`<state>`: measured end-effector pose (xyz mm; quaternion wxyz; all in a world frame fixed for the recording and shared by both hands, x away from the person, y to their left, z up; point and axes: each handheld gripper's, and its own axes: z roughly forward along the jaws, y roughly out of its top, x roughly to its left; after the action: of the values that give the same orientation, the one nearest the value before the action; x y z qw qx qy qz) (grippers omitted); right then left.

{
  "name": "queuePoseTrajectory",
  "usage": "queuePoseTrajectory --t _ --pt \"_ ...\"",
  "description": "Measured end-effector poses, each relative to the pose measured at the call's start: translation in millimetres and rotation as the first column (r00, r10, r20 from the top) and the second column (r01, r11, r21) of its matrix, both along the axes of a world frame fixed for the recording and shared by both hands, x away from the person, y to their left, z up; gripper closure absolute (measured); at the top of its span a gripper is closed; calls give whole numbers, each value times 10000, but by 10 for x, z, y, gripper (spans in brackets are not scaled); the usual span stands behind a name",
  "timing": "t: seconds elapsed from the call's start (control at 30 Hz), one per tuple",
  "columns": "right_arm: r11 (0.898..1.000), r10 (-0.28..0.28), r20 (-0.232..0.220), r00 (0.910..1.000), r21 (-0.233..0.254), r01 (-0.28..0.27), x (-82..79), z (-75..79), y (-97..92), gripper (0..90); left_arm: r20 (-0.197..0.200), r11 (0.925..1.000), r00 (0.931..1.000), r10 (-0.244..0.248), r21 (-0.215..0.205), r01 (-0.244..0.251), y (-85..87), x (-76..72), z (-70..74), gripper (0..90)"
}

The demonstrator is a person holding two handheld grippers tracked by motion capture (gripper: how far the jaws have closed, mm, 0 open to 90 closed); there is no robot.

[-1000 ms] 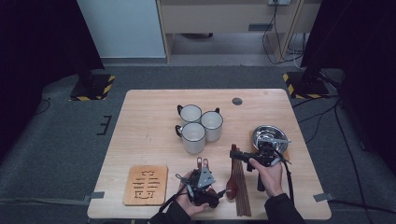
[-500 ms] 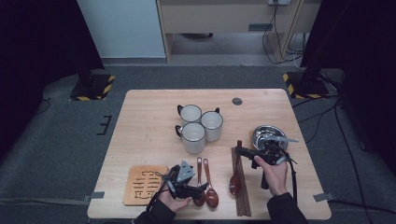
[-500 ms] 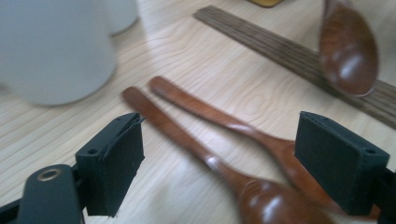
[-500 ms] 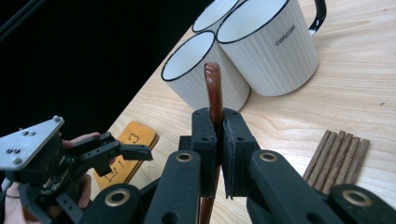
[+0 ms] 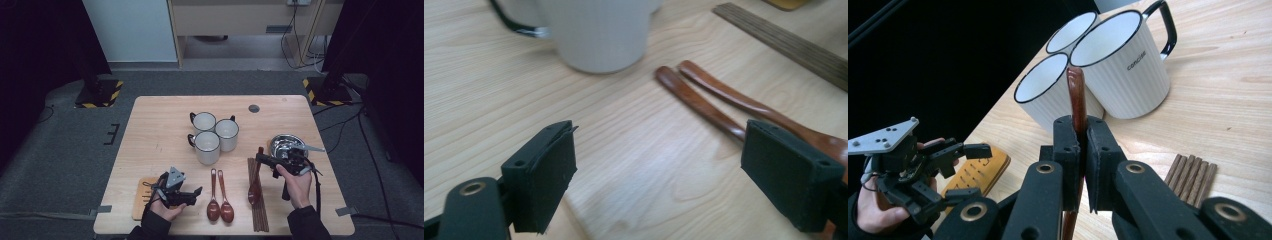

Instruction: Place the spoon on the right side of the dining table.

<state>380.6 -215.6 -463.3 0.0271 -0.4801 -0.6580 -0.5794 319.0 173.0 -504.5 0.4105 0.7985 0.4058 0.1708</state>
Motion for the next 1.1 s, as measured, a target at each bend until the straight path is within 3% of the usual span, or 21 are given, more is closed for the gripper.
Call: queuePoseTrajectory --t 0.27,0.73,1.1 --pt "9998 -180 167 9997 35 180 13 43 -38 853 -243 9972 9972 712 241 -706 139 101 -85 127" --pt "9993 -378 403 9985 18 378 54 103 -56 853 -460 9908 9917 1199 689 -1166 210 286 -214 118" --pt "9976 -687 828 9942 -5 690 68 172 -81 853 -938 9850 9847 1467 1055 -1367 194 346 -241 116"
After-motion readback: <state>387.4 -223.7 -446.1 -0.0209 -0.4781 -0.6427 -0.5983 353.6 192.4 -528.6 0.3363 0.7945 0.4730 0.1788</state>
